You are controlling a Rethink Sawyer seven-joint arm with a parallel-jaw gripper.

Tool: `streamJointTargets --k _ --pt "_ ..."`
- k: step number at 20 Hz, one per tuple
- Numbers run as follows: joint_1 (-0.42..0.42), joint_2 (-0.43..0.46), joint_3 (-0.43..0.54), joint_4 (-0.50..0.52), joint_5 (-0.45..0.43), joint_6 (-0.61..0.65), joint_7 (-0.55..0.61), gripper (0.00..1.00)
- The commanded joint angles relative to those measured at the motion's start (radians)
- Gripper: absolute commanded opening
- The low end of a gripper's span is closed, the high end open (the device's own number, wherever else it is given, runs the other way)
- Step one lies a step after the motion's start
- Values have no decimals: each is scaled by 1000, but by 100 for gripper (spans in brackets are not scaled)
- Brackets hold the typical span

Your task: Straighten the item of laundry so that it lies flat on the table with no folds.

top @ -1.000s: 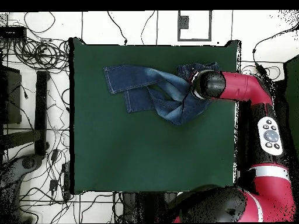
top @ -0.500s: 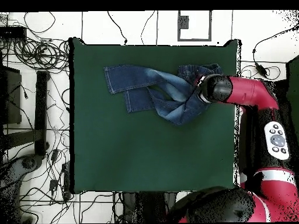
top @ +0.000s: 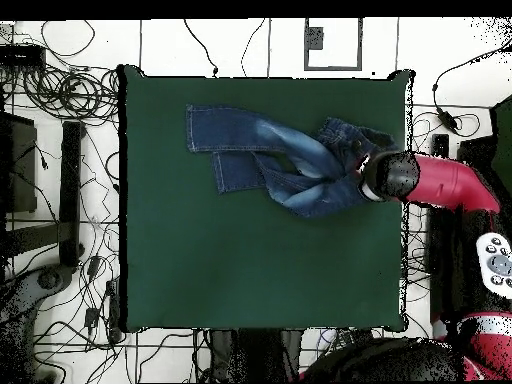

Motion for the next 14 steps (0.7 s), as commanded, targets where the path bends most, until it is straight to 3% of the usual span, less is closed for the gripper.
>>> streamJointTargets --k 1,14 --pt "6 -8 -66 220 12 64 10 0" --pt "16 19 -100 323 127 -2 160 0"
